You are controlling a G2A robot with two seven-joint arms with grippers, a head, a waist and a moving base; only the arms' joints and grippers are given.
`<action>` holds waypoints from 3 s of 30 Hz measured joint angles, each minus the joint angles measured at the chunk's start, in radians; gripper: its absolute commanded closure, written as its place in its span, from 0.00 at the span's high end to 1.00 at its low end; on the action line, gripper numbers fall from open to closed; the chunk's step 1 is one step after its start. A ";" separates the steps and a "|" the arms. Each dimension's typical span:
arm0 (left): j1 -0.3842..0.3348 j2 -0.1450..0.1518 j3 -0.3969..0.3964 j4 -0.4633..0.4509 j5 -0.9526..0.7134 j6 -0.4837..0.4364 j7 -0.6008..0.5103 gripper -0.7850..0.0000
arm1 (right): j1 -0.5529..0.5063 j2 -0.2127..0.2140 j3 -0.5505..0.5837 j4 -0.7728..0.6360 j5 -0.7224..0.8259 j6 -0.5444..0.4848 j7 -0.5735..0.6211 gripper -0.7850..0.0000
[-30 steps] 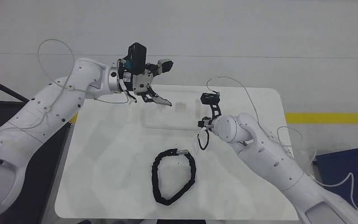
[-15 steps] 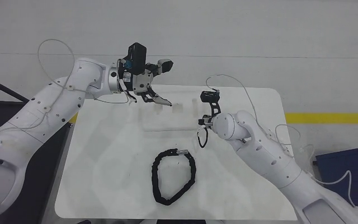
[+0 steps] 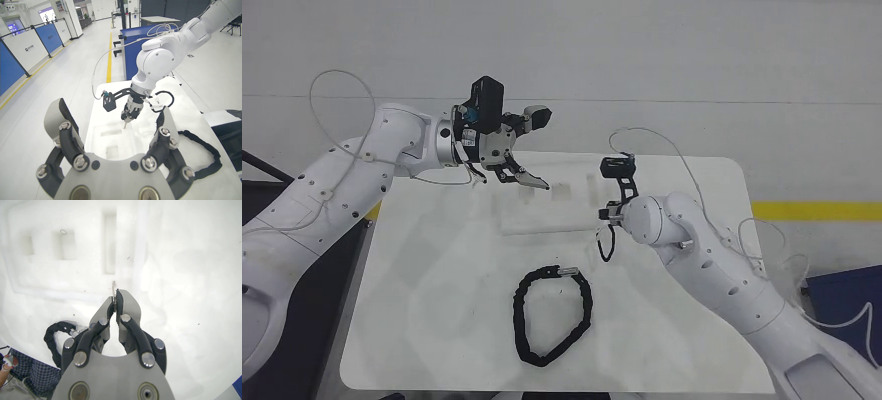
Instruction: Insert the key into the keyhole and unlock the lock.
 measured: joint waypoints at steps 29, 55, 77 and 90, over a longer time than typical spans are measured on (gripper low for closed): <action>0.000 0.000 0.000 0.000 0.000 0.000 0.000 1.00 | -0.375 0.120 0.694 -0.462 0.551 -0.394 0.146 0.00; 0.000 0.000 0.000 0.000 0.000 0.000 0.000 1.00 | -0.432 0.137 0.823 -0.503 0.714 -0.489 0.107 0.00; 0.249 0.064 -0.048 -0.220 -0.124 0.062 -0.299 1.00 | -0.432 0.137 0.823 -0.503 0.714 -0.489 0.107 0.00; 0.488 0.107 -0.072 -0.352 -0.039 0.233 -0.424 1.00 | -0.432 0.137 0.823 -0.503 0.714 -0.489 0.107 0.00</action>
